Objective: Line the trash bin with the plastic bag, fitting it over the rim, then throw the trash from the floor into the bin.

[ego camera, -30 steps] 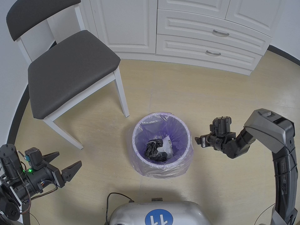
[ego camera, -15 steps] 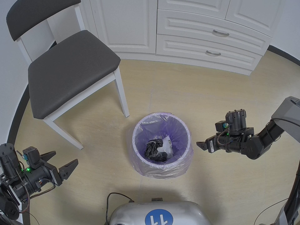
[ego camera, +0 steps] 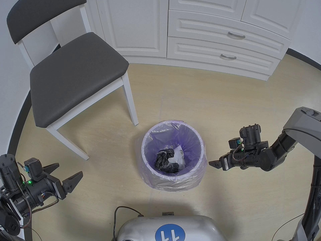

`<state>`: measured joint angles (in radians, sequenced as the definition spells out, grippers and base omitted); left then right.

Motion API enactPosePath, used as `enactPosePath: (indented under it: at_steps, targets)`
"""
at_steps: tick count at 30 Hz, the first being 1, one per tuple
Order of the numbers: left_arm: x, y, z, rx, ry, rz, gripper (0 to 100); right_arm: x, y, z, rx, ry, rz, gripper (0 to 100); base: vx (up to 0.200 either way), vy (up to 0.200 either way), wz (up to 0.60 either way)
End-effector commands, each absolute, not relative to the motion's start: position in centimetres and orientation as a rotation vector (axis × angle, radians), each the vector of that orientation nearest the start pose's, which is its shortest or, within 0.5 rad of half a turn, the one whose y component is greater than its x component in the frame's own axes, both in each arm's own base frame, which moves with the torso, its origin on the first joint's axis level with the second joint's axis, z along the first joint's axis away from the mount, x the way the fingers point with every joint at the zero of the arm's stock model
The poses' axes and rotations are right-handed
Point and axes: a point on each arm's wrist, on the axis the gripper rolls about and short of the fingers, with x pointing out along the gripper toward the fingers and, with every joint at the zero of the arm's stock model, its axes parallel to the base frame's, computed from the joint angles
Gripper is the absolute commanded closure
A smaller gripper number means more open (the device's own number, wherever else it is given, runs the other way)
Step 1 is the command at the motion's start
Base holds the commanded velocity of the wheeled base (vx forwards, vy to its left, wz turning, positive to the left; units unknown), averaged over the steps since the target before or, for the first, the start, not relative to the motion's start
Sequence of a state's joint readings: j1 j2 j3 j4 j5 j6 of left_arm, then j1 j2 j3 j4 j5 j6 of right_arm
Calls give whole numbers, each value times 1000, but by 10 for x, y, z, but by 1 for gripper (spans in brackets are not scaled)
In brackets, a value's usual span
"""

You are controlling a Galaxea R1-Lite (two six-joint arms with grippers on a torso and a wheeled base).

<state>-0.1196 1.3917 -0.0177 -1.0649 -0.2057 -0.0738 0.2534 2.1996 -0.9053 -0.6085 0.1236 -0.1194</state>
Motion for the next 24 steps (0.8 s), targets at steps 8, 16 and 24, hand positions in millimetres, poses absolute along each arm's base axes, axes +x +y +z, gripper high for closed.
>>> enactPosePath:
  at_steps: [8, 16, 24]
  targets:
    - [146, -22, 104, -88, 346, -308, 0, 376, 108, -1, -120, 727, 405, 0, 0, 0, 0]
    - [138, -21, 104, -89, 366, -307, 0, 393, 124, -28, -36, 757, 371, 0, 0, 0, 0]
    - [137, -21, 104, -90, 374, -306, 0, 410, 127, -46, -13, 755, 273, 0, 0, 0, 0]
